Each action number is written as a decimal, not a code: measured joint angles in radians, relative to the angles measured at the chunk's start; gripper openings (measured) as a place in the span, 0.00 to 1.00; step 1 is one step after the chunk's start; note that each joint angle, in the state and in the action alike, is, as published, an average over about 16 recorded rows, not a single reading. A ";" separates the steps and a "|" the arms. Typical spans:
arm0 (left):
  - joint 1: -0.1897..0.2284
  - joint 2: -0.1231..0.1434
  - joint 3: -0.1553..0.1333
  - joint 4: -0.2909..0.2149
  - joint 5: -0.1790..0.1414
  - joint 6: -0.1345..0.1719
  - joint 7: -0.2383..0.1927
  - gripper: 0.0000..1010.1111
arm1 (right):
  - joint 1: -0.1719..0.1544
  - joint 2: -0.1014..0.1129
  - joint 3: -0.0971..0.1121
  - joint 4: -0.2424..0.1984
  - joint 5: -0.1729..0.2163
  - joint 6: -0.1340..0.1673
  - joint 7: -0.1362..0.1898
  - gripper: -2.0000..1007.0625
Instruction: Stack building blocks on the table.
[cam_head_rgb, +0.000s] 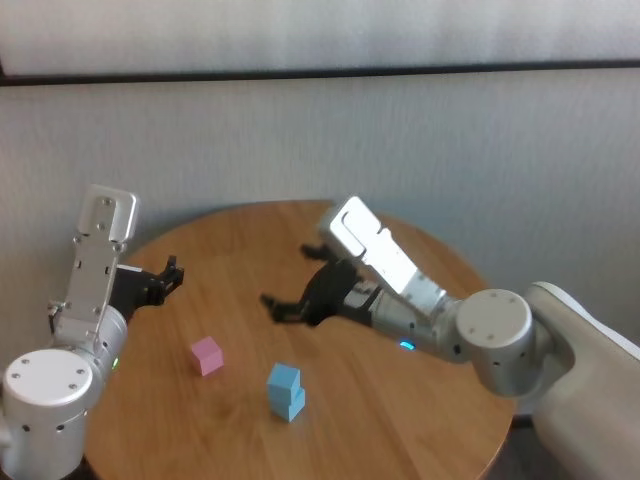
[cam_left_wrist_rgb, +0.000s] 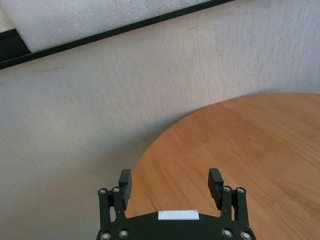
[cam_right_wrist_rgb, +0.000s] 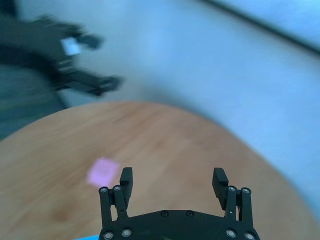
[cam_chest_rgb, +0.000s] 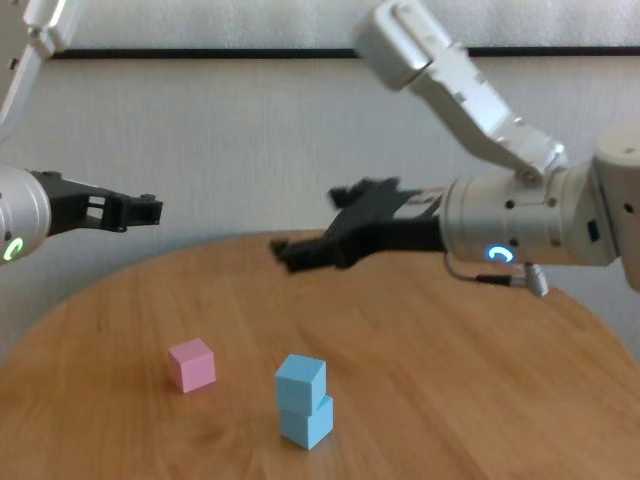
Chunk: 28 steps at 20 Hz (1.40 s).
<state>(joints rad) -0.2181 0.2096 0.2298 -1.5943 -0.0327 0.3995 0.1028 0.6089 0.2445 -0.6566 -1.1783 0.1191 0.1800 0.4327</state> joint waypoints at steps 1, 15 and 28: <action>0.000 0.000 0.000 0.000 0.000 0.000 0.000 0.99 | -0.006 0.000 0.012 -0.004 -0.008 -0.018 -0.029 0.99; 0.000 0.000 0.000 0.000 0.000 0.000 0.000 0.99 | -0.076 -0.005 0.144 -0.046 -0.121 -0.146 -0.337 0.99; 0.000 0.000 0.000 0.000 0.000 0.000 0.000 0.99 | -0.081 -0.004 0.148 -0.052 -0.133 -0.152 -0.356 0.99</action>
<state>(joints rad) -0.2180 0.2096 0.2298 -1.5943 -0.0327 0.3995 0.1028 0.5278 0.2405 -0.5086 -1.2300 -0.0140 0.0275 0.0768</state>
